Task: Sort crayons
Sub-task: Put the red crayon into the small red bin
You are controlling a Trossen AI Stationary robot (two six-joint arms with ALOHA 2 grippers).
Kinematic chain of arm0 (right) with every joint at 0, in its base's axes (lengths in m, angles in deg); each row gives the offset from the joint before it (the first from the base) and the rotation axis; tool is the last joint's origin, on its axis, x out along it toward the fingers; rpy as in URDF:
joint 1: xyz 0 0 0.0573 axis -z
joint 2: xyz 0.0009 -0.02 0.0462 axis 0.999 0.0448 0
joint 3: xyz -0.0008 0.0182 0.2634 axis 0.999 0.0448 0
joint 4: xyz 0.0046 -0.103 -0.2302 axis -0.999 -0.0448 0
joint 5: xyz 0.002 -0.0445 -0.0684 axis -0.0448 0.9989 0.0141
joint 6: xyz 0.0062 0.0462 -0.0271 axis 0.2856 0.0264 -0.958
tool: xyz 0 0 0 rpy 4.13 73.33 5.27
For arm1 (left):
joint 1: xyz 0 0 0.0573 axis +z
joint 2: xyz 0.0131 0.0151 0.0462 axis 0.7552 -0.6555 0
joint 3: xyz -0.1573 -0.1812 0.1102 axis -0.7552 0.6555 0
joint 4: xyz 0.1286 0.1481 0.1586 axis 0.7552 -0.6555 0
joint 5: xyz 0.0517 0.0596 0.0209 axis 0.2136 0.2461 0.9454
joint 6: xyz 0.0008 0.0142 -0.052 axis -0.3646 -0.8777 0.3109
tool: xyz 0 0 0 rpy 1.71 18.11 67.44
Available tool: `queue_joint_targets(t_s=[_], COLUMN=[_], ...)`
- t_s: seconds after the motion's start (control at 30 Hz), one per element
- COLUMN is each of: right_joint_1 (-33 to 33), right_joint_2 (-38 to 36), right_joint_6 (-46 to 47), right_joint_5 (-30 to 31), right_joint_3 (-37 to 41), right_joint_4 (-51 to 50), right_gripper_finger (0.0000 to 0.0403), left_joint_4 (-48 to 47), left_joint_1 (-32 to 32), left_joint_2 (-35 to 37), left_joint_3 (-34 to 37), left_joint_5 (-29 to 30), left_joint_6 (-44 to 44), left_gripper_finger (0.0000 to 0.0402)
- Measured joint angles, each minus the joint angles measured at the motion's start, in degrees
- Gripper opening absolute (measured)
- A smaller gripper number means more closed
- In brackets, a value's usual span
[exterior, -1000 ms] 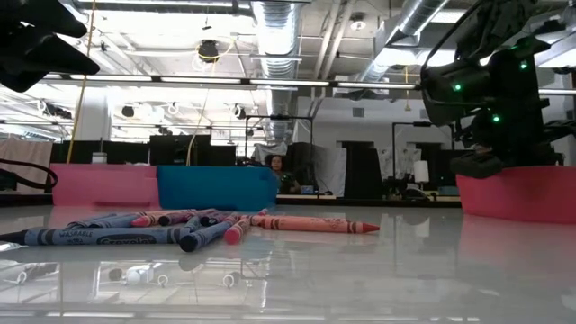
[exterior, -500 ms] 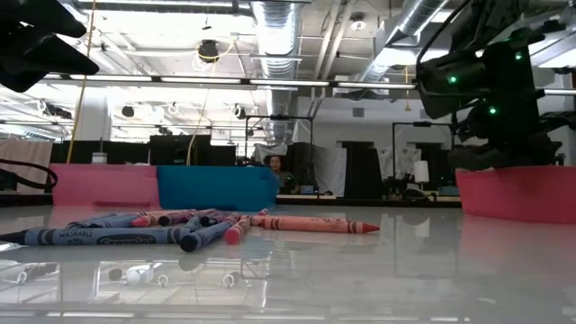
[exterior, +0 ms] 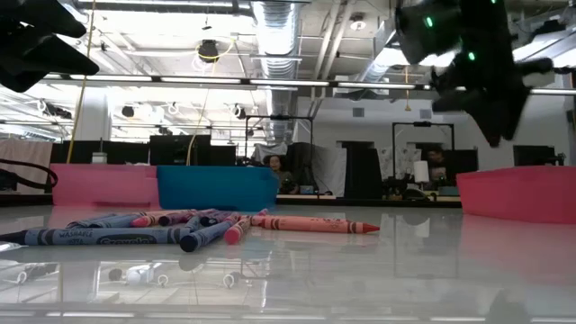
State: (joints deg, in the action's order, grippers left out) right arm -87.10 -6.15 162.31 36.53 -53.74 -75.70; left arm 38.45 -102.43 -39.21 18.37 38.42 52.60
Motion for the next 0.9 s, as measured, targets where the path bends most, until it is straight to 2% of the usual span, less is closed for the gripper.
queue_joint_targets(t_s=[0.13, 0.23, 0.33, 0.5, 0.7, 0.9], right_joint_1=[-1.6, -4.3, -7.8, -15.7, -25.3, -29.6], right_joint_2=[0.0, 0.0, 0.0, 1.3, 8.4, 18.8], right_joint_6=[-5.2, -9.4, -15.7, -31.1, -45.7, -46.8], right_joint_5=[-0.2, -0.2, -0.2, -0.2, -0.1, -0.2], right_joint_3=[-6.9, -10.7, -12.3, -12.4, -12.4, -12.3], right_joint_4=[1.2, 6.8, 17.0, 37.5, 55.5, 62.1], right_gripper_finger=[0.0120, 0.0120, 0.0120, 0.0120, 0.0120, 0.0120], left_joint_4=[0.0, 0.0, 0.0, 0.1, 0.1, 0.0], left_joint_1=[0.0, 0.0, 0.0, 0.0, 0.0, 0.0], left_joint_2=[0.0, 0.0, 0.0, 0.0, 0.0, 0.0], left_joint_3=[0.0, 0.0, 0.0, 0.0, 0.0, 0.0], left_joint_5=[0.0, 0.0, 0.0, 0.0, 0.0, 0.4], left_joint_6=[0.1, 0.3, 0.4, 0.5, 0.5, 0.5], left_gripper_finger=[0.0199, 0.0199, 0.0199, 0.0199, 0.0199, 0.0199])
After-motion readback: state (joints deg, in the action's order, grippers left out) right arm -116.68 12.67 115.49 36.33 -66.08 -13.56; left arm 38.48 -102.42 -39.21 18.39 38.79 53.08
